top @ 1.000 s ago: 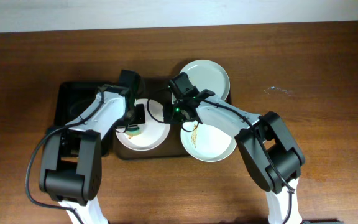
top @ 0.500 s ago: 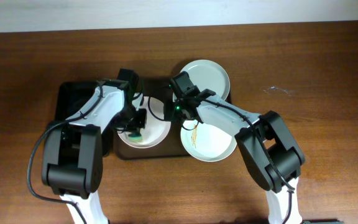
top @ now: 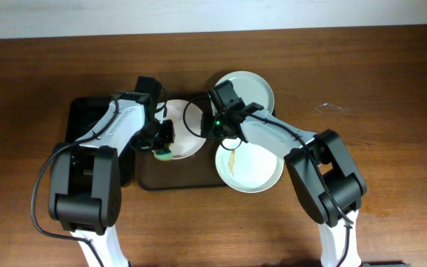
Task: Clean dirty plates on tray and stack at the side
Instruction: 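Scrub the pink plate with the sponge in the left gripper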
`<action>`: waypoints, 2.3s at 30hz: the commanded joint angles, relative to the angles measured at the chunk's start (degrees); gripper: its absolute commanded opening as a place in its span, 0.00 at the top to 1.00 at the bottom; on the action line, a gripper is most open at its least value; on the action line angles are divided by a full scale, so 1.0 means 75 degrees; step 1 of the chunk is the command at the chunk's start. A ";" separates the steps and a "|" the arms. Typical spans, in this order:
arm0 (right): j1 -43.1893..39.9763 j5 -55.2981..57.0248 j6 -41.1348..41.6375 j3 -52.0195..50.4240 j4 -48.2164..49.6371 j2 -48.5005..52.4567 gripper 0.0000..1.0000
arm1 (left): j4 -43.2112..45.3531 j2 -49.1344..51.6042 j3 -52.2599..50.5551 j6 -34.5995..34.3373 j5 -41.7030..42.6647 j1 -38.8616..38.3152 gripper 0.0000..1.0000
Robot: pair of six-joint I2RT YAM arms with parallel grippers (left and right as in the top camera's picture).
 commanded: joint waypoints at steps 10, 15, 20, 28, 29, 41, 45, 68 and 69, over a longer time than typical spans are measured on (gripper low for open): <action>0.0067 -0.0105 -0.0032 0.0044 -0.0064 0.0143 0.96 | 0.0819 0.0146 0.0694 -0.1291 -0.1192 -0.0003 0.99; 0.0067 -0.0102 -0.0032 0.0044 -0.0085 0.0143 0.96 | -0.0122 0.0175 0.0638 -0.1078 -0.1332 -0.0157 1.00; 0.0067 -0.0105 -0.0032 0.0044 -0.0082 0.0143 0.96 | 0.0519 0.0192 0.0140 -0.0854 -0.1376 -0.0262 0.99; 0.0067 -0.0102 -0.0032 0.0044 -0.0114 0.0143 0.96 | 0.1874 0.0187 -0.1195 -0.0851 -0.1571 -0.0268 0.99; 0.0067 -0.0102 -0.0032 0.0044 -0.0114 0.0143 0.96 | 0.1918 0.0140 -0.1195 -0.0766 -0.1247 -0.0277 1.00; 0.0064 -0.0102 -0.0032 0.0044 -0.0122 0.0143 0.96 | 0.2795 -0.0085 -0.1186 0.0122 0.0271 -0.0143 0.99; 0.0064 -0.0105 -0.0032 0.0044 -0.0125 0.0143 0.96 | 0.2792 -0.0085 -0.1186 -0.1072 -0.1842 0.0026 1.00; 0.0064 -0.0102 -0.0032 0.0044 -0.0122 0.0143 0.96 | 0.2139 -0.0085 -0.1183 0.0816 0.1198 0.0000 1.00; 0.0064 -0.0102 -0.0032 0.0041 -0.0122 0.0143 0.96 | 0.2384 -0.0085 -0.1183 0.0437 0.0638 0.0000 0.99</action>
